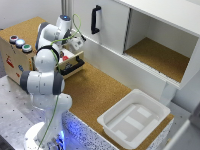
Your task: Store the yellow block in the drawer
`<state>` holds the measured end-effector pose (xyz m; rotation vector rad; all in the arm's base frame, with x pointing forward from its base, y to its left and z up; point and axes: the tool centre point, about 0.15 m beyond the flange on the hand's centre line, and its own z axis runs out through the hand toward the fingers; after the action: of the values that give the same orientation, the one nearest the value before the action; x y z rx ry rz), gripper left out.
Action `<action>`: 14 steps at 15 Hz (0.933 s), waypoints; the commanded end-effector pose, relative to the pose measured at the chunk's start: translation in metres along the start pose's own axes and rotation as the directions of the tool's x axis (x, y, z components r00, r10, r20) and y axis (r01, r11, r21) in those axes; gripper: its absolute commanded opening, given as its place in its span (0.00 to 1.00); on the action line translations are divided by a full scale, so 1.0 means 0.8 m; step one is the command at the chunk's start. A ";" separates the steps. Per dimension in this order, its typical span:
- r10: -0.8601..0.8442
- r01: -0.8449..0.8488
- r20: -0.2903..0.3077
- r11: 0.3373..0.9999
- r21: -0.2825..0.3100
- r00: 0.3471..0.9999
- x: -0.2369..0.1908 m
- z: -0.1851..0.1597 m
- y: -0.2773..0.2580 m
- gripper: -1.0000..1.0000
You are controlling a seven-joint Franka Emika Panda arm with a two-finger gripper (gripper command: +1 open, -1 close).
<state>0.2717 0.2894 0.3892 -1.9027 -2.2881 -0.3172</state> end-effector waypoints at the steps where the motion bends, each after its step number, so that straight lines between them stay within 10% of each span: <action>1: 0.112 -0.100 0.082 0.986 -0.135 0.990 0.011 0.089 0.002 0.00; 3: 0.150 -0.136 0.087 0.978 -0.156 0.985 0.011 0.097 0.014 0.00; 4: 0.162 -0.147 0.075 0.973 -0.177 0.984 0.009 0.091 0.018 1.00; 14: 0.188 -0.179 0.052 0.972 -0.155 0.981 -0.004 -0.005 0.009 1.00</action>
<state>0.2844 0.2998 0.3654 -2.1725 -2.1673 -0.4422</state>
